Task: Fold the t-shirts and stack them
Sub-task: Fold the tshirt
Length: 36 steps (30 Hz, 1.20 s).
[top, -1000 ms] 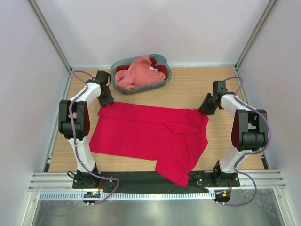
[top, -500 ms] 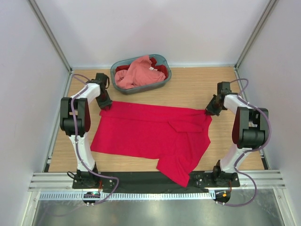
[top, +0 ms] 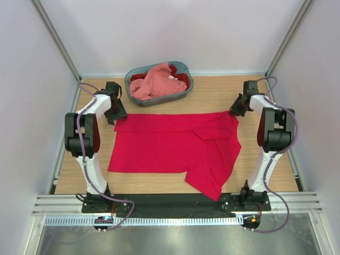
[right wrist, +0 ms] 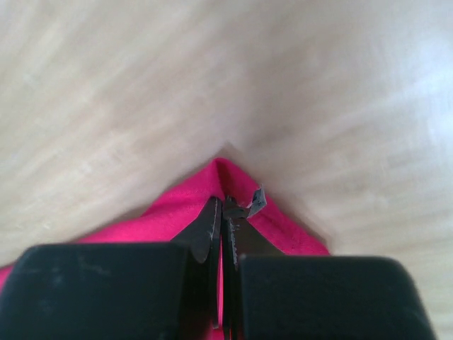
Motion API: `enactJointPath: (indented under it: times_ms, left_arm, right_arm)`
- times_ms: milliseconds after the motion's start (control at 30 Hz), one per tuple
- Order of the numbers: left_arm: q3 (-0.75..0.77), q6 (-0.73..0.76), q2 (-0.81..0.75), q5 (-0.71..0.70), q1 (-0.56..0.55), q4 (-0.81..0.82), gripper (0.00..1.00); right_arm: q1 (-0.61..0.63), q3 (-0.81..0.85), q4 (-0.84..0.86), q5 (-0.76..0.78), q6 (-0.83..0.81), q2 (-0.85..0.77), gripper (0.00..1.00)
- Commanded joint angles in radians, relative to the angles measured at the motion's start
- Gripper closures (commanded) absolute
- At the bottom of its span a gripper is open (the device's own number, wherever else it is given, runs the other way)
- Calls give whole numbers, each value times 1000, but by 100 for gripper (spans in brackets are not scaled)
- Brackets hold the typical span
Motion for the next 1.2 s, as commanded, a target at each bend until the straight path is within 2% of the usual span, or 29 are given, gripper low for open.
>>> enactJointPath:
  times_ms: [0,67,100,167,267,300,433,700,833,933,1167]
  left_arm:
    - [-13,-19,-155,-58,14,-12,42]
    - [-34,-36,-198,-66,14,-20,36]
    - [-44,-47,-248,-74,14,-30,35]
    - [-91,-82,-323,-71,14,-43,34]
    - [-187,-133,-400,-54,13,-49,36]
    - [-220,-142,-422,-34,13,-53,37]
    - [-358,-216,-549,-6,11,-98,40]
    - [-625,-409,-738,38,-10,-130,41]
    - [-741,-521,-819,12,-12,-159,43]
    - [-820,-599,-882,-5,-12,-129,43]
    - [-877,-650,-826,-14,-12,-113,41]
  right_arm:
    - [-3,160,3,5,-5,48,99]
    - [-1,211,-40,-1,-24,83,94]
    - [-1,260,-60,5,-35,93,79]
    - [-1,326,-132,24,-55,103,57]
    - [6,369,-267,70,-51,71,46]
    - [12,357,-290,84,-46,18,40]
    - [78,233,-361,140,-60,-169,37]
    - [371,-155,-407,52,-77,-563,38]
    - [432,-313,-412,11,-20,-772,40]
    - [466,-401,-431,-8,1,-834,42]
    - [491,-491,-487,-12,0,-921,43]
